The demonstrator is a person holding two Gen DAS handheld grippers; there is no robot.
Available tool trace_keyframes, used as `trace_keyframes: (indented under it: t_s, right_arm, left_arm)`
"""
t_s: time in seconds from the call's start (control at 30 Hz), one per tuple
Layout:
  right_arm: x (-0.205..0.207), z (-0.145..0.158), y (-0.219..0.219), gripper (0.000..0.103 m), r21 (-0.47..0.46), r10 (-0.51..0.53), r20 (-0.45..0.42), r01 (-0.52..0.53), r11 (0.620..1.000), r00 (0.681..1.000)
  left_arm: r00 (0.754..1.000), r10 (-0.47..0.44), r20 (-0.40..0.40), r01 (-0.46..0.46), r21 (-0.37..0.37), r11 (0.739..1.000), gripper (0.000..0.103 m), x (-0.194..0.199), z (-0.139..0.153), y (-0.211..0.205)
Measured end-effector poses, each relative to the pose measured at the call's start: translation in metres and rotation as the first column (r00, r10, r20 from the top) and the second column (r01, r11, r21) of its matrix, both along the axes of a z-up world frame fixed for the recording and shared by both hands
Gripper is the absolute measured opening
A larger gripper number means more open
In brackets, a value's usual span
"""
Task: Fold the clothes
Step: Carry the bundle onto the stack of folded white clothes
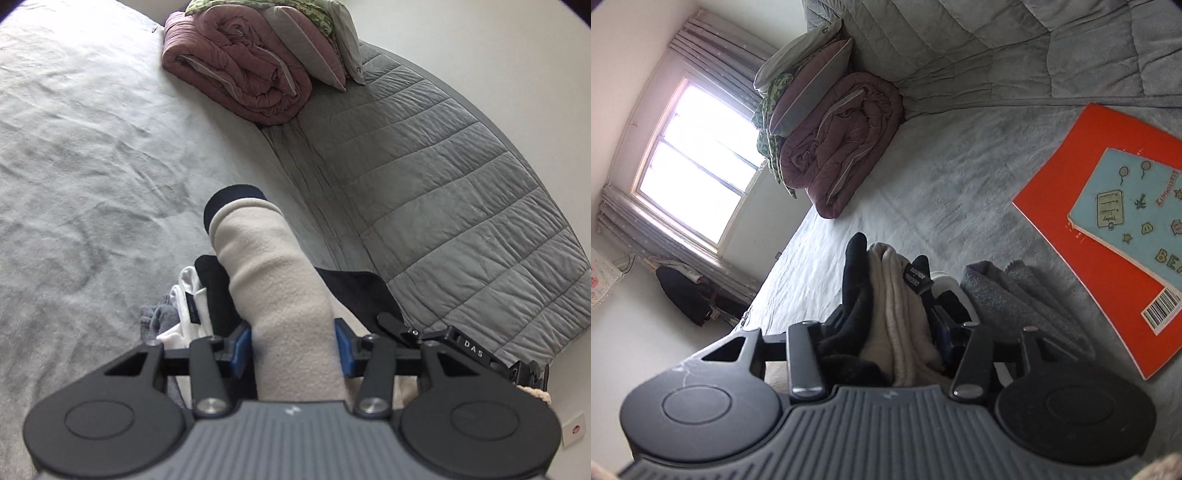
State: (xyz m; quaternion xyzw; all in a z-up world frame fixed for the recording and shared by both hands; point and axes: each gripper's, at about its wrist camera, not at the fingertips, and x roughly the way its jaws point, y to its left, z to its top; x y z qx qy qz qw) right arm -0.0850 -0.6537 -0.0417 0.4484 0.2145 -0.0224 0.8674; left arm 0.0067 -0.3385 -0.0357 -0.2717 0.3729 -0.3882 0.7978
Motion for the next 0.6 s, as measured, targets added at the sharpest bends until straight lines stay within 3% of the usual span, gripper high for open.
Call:
trace_keyframes:
  t_s: [0.17,0.27,0.37,0.43,0.53,0.6]
  right_arm:
    - [-0.012,0.025,0.007,0.062,-0.158,-0.028,0.059,0.037,0.987,0.998]
    - [-0.013,0.044,0.017,0.062,-0.293,-0.045,0.112,0.077,0.953,0.993]
    - [-0.007,0.055,0.038,0.059,-0.446,-0.006,0.152,0.074,0.892,0.988]
    - [-0.003,0.055,0.053,0.048,-0.525,0.032,0.16,0.058,0.849,0.987]
    - [-0.003,0.041,0.07,0.044,-0.61,0.056,0.17,0.061,0.79,0.984]
    - [-0.005,0.022,0.077,0.044,-0.667,0.024,0.156,0.087,0.74,0.987]
  left_arm:
    - [0.99,0.033,0.136,-0.039,0.048,0.998,0.056,-0.004,0.024,0.001]
    - [0.958,0.101,0.267,-0.116,0.041,0.992,0.06,-0.01,0.038,0.001]
    - [0.921,0.102,0.376,-0.132,0.057,0.99,0.06,-0.013,0.051,-0.01]
    - [0.907,0.061,0.417,-0.105,0.083,0.991,0.06,-0.015,0.051,-0.019]
    - [0.898,-0.016,0.44,-0.044,0.125,0.991,0.058,-0.023,0.039,-0.028]
    - [0.874,-0.039,0.484,-0.041,0.154,0.987,0.058,-0.034,0.025,-0.03]
